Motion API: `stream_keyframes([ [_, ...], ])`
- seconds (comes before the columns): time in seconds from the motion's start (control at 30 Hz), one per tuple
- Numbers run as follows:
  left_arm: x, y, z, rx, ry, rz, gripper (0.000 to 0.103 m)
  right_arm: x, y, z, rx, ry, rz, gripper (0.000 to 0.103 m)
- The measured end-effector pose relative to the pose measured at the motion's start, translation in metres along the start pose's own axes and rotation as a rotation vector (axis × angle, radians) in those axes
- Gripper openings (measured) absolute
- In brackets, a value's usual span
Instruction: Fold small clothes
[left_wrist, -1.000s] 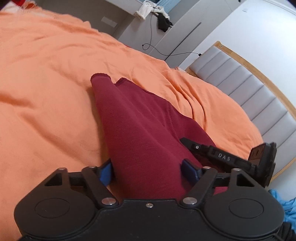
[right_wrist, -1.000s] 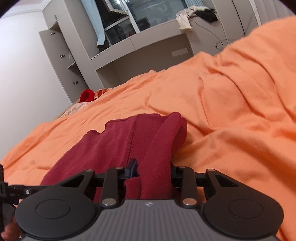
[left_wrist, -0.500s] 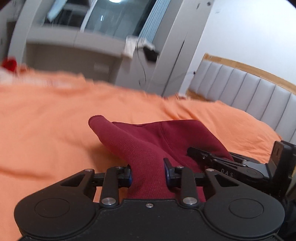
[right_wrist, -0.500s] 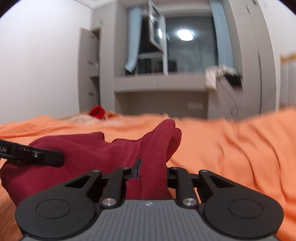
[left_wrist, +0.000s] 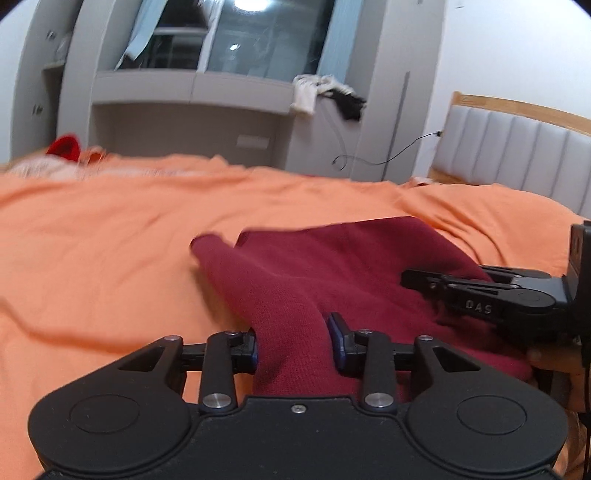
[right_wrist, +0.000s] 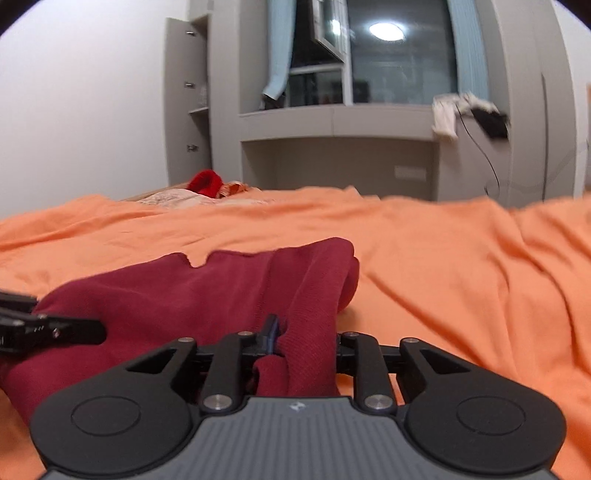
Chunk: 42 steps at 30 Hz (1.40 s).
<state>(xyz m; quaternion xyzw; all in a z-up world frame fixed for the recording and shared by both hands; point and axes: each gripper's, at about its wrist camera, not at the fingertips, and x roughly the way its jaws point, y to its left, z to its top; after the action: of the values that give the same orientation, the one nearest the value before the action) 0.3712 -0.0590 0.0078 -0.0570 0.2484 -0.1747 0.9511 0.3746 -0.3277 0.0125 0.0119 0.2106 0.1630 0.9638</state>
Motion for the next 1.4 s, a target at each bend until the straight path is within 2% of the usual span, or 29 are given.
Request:
stream_keyframes([
  [0.07, -0.002, 0.007, -0.003, -0.021, 0.004, 0.002, 0.044, -0.001, -0.006, -0.004, 0.031, 0.011, -0.007, 0.039],
  [0.13, -0.004, 0.009, -0.005, -0.025, 0.002, 0.007, 0.047, -0.003, -0.008, -0.007, 0.048, 0.018, -0.008, 0.043],
  [0.2, -0.004, 0.009, -0.009, -0.021, 0.000, 0.025, 0.055, -0.004, -0.011, -0.008, 0.058, 0.020, -0.019, 0.048],
  [0.27, -0.005, 0.008, -0.011, -0.021, -0.003, 0.056, 0.070, -0.006, -0.010, -0.010, 0.065, 0.021, -0.039, 0.059],
  [0.37, -0.006, 0.010, -0.010, -0.057, 0.005, 0.080, 0.083, -0.008, -0.013, -0.012, 0.081, 0.025, -0.049, 0.066],
  [0.5, -0.005, 0.015, -0.011, -0.095, 0.013, 0.097, 0.091, -0.009, -0.016, -0.011, 0.106, 0.022, -0.063, 0.077],
  [0.57, -0.005, 0.016, -0.011, -0.104, 0.014, 0.114, 0.099, -0.011, -0.018, -0.010, 0.113, 0.014, -0.065, 0.085],
  [0.77, -0.011, 0.011, -0.014, -0.100, 0.006, 0.118, 0.102, -0.020, -0.016, -0.011, 0.107, -0.018, -0.053, 0.103],
  [1.07, -0.016, 0.003, -0.018, -0.076, -0.012, 0.144, 0.102, -0.033, -0.016, -0.013, 0.135, -0.038, -0.043, 0.103],
  [1.17, -0.020, -0.001, -0.018, -0.063, -0.022, 0.158, 0.102, -0.044, -0.014, -0.013, 0.141, -0.068, -0.049, 0.103],
  [1.4, -0.041, -0.022, -0.023, 0.026, -0.102, 0.188, 0.102, -0.082, -0.001, -0.016, 0.120, -0.144, -0.066, 0.103],
])
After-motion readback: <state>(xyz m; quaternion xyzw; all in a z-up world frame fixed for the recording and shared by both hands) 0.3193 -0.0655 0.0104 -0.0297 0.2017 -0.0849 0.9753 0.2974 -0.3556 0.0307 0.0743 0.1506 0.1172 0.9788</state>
